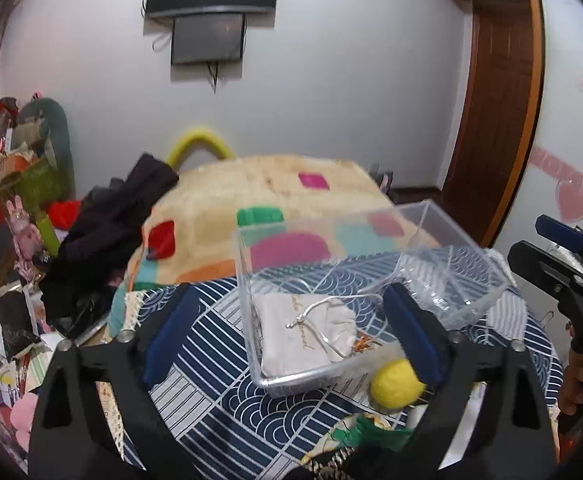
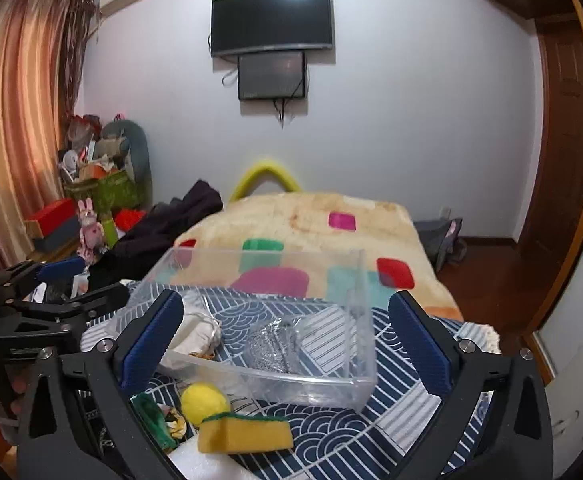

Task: Organize soft objects
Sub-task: 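Grasp the yellow-green sponge with the right gripper while the left grasps the black knit cap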

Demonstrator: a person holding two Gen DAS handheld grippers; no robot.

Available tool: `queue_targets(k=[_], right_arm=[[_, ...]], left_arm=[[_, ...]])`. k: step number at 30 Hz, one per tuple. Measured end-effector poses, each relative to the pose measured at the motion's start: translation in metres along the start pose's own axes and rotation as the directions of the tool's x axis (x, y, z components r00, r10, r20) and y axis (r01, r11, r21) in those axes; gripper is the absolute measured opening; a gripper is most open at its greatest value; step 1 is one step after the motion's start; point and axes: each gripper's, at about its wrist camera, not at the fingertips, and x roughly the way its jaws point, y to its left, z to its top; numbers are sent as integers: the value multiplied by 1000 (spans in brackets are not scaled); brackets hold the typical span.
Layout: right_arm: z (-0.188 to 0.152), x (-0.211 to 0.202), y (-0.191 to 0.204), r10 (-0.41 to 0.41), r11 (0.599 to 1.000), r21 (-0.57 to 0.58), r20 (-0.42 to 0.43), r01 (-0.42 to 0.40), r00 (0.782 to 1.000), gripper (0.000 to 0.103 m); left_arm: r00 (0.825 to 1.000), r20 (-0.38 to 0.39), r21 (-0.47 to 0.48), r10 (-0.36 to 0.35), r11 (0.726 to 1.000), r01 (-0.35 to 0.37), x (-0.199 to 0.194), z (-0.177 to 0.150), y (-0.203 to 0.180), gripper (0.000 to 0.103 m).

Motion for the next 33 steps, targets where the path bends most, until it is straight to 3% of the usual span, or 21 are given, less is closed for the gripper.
queue_targets(k=[3,8,14,18,19,24,28,30,33], right_arm=[[-4,-8,1,0,1000,10,16,0,1000,103],[-21,-9,3,25,999,36,-2,-25,1000,103],[-42,-5,10,21,999,28,-43,-20,999,102],[-59,2,11,25,999,33,-84,-23,996,102],[-62,2,12,24,999,29,-92,-21,995,102],[-77,18,12,47,998,43,-160,-40,986,97],[-86,32,10,71,996,76,-217,-56,974,89],[-88,36,9,83,994,89,-236,-64,968,85],[-92,40,8,108,991,109,-258,-82,960,71]], left_arm=[[999,40,6,-8,1000,8,-21,-2,1,100],[999,32,15,-25,1000,25,-37,-17,1,101],[997,-53,-4,-57,998,57,-36,-50,3,101],[995,-89,11,-40,999,42,-29,-76,2,99],[994,-97,11,-39,999,40,-28,-84,1,96],[988,-138,29,-70,997,75,-24,-106,-4,56],[975,-155,-7,-156,988,157,-22,-112,-4,44],[976,-158,-10,-150,989,151,-20,-115,-4,29],[979,-152,-13,-137,991,136,-21,-117,-3,18]])
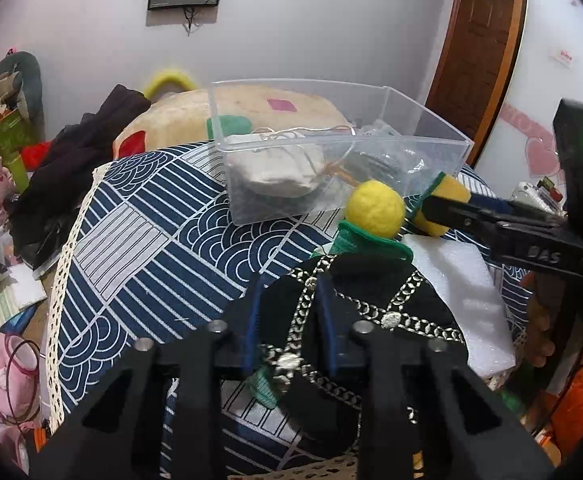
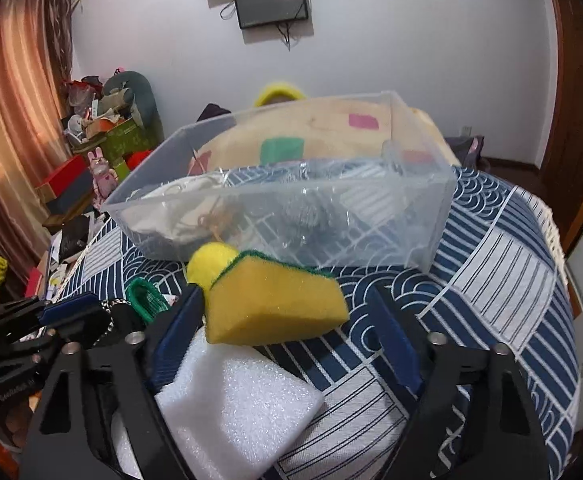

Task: Organize soft objects
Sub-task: 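Grasp the yellow-green sponge with the right gripper while the left grasps the black knit cap, then carry the sponge and black cap over the clear box and release both inside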

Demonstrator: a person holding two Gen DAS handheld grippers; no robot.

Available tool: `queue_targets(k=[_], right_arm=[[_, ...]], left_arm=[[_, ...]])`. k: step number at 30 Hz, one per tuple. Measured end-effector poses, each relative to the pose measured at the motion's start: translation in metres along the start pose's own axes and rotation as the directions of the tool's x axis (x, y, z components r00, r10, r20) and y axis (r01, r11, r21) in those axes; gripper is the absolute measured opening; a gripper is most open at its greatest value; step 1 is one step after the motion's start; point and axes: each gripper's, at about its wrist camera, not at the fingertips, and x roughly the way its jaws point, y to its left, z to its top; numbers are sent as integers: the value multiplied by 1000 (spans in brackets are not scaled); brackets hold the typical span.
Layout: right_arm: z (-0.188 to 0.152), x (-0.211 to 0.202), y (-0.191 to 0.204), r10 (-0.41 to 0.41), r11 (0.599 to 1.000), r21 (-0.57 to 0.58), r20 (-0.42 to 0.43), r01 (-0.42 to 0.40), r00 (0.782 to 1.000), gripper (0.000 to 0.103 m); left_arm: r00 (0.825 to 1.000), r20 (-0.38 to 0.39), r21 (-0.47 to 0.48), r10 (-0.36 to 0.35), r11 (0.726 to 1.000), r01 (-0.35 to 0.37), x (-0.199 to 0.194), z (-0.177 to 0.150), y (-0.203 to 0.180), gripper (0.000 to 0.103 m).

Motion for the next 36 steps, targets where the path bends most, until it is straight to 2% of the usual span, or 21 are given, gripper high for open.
queue_targets(k=[2,9,24,36], right_arm=[[-1,0,-1,33,999,16,-14,-33,999,64],[-2,-13,2,28,1000,-2,18,-28,999,56],[6,-51,4,8,1000,-17,135,-6,991,56],[20,-67,8,-5,999,-41,191,13,982,56]], left_arm=[[1000,5,-12,-3,1000,3,-3,-1,3,15],[1000,25,-37,-9,999,10,-15,0,10,8],[989,149,-27,4,1000,0,-63,22,7,6],[965,256,37,52,997,-64,-92,60,0,5]])
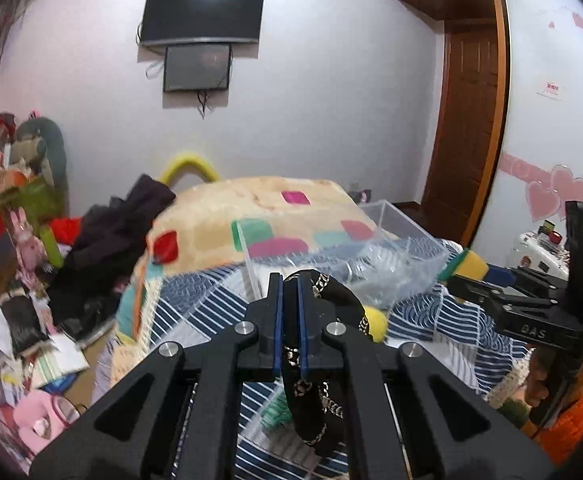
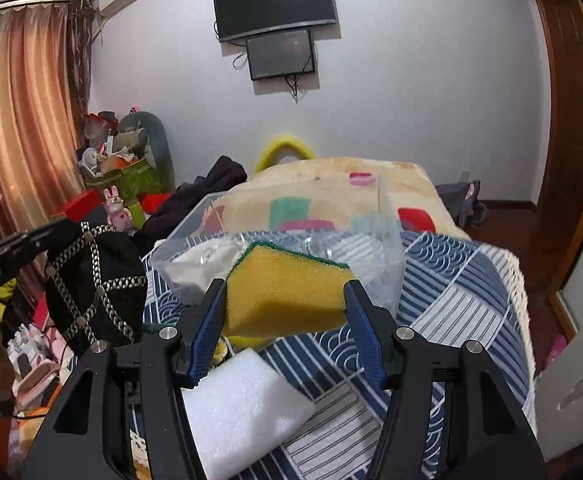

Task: Organize soft objects
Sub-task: 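Carry the sponge and black cap over the clear box and release both inside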

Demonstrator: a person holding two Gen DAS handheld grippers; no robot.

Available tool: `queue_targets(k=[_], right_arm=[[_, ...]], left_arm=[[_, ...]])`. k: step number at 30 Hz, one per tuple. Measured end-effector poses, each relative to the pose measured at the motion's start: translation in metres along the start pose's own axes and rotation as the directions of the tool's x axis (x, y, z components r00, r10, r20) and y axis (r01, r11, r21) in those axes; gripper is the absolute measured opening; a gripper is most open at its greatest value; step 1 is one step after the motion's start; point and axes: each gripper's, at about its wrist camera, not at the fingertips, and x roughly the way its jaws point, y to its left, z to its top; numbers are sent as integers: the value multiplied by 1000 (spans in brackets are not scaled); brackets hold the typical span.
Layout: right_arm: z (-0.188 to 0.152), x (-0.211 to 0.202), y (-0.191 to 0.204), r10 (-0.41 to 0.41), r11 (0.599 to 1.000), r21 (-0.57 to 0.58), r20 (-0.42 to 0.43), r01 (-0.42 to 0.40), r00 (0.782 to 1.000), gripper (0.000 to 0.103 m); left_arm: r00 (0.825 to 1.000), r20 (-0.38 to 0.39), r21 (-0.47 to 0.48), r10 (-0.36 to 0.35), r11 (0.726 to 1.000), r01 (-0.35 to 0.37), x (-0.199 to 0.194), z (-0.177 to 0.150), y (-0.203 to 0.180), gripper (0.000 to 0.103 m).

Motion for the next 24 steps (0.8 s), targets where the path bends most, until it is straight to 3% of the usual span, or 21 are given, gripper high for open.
queue_targets(k=[12,24], right_arm=[[36,-1,15,0,997,-79,82,6,997,56],[50,23,22,30,996,-81,75,-24,997,56]], left_arm=[[998,57,6,1,1000,-1,9,46,4,4],[996,94,13,8,1000,-9,41,97,1,1]])
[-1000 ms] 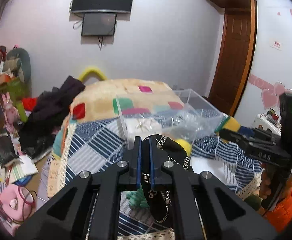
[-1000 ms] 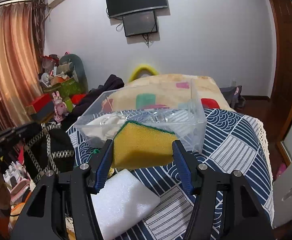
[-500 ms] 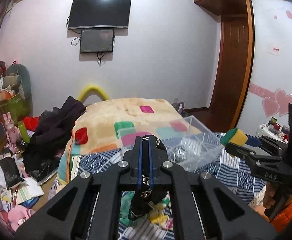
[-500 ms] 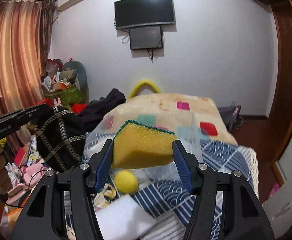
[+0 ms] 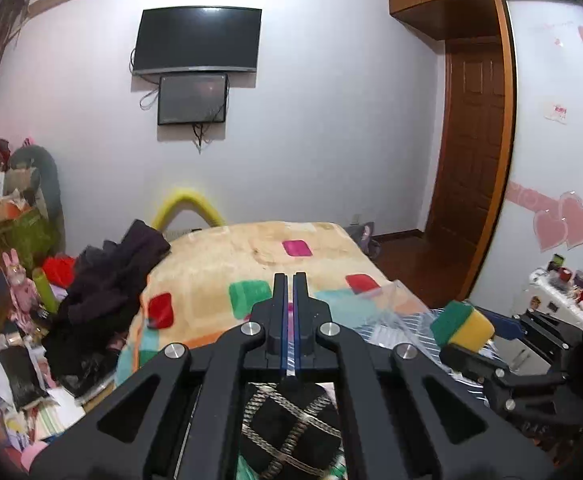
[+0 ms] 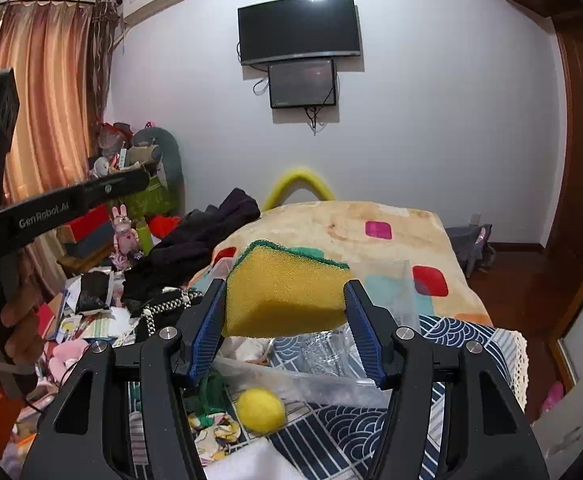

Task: Organize soft objects
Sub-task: 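Carry the sponge and black cap over the clear box and release both inside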

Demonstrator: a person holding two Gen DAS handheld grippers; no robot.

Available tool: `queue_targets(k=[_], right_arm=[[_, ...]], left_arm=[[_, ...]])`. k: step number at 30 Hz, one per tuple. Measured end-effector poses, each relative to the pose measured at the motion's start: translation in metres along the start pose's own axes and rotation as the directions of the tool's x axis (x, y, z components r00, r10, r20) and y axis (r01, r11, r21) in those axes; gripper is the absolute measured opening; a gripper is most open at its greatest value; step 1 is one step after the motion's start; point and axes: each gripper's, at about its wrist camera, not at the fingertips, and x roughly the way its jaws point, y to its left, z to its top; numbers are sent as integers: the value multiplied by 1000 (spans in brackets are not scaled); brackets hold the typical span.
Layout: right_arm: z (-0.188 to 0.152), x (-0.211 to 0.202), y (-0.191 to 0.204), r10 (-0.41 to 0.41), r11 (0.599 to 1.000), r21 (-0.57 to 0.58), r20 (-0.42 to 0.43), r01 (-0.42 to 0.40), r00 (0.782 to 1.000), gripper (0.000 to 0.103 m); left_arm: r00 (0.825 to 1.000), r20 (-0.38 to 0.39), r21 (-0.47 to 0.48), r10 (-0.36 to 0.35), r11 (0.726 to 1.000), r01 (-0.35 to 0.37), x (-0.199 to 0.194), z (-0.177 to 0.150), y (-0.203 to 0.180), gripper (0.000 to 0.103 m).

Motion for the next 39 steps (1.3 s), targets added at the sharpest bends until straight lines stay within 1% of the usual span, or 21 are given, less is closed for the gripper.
queue_targets(k=[2,5,7,9,10,11,13,15,16,18,20,21,22,24,25,27,29,31,33,35,39], right_arm=[[-4,7,0,-8,1000,-3,-21,8,1000,56],[-11,20,-6,-12,1000,1,-69,12,998,56],[-16,27,-10,-20,1000,8,-95,21,995,56],[-22,30,-13,-17,1000,17,-111,19,994,56],[-22,30,-14,-17,1000,19,-115,19,993,56],[-24,30,-15,-17,1000,20,-120,20,993,56],[-27,31,-16,-20,1000,19,-130,23,991,56],[-29,31,-17,-28,999,18,-138,31,990,56],[-28,33,-18,-29,999,18,-141,32,990,56],[-29,34,-19,-30,999,16,-150,33,988,56],[-29,36,-20,-36,999,9,-160,38,986,56],[-29,38,-20,-41,999,7,-165,43,986,56],[-28,39,-20,-43,999,8,-169,45,985,56],[-26,42,-23,-43,999,15,-175,46,984,56],[-26,43,-24,-45,999,16,-176,48,983,56],[-25,44,-25,-54,998,13,-178,57,982,56],[-23,45,-25,-58,998,10,-179,61,982,56],[-22,44,-25,-63,998,6,-176,65,982,56],[-21,44,-27,-62,998,8,-173,65,983,56],[-19,45,-27,-61,998,8,-169,64,984,56],[-13,47,-25,-59,998,1,-158,60,986,56]], left_arm=[[1000,3,18,20,1000,-20,6,2,-1,1],[999,-51,33,15,999,-13,20,-11,2,3],[994,-106,20,2,1000,0,29,-25,6,12],[988,-153,-2,-11,1000,11,34,-38,11,34],[984,-176,-11,-20,1000,19,35,-45,14,39],[982,-190,-17,-24,1000,21,36,-51,16,47],[978,-209,-13,-19,1000,17,35,-63,18,54],[975,-221,5,-9,1000,11,32,-74,17,65],[973,-230,15,-7,1000,10,31,-79,16,68],[971,-241,22,2,1000,3,28,-90,16,77],[965,-261,16,-3,1000,8,29,-100,20,77],[961,-276,8,-6,1000,8,31,-105,22,76],[957,-289,1,-10,1000,11,33,-109,23,71],[947,-318,-15,-31,1000,27,38,-118,26,36],[945,-325,-25,-48,999,42,39,-121,26,30],[936,-343,-32,-77,997,70,41,-125,24,12],[934,-346,-39,-90,996,82,41,-125,23,10],[937,-334,-45,-99,995,89,37,-121,23,9],[945,-307,-51,-110,994,100,31,-115,24,9],[956,-278,-35,-93,996,87,24,-105,22,9],[964,-242,-40,-107,994,100,22,-85,21,9]])
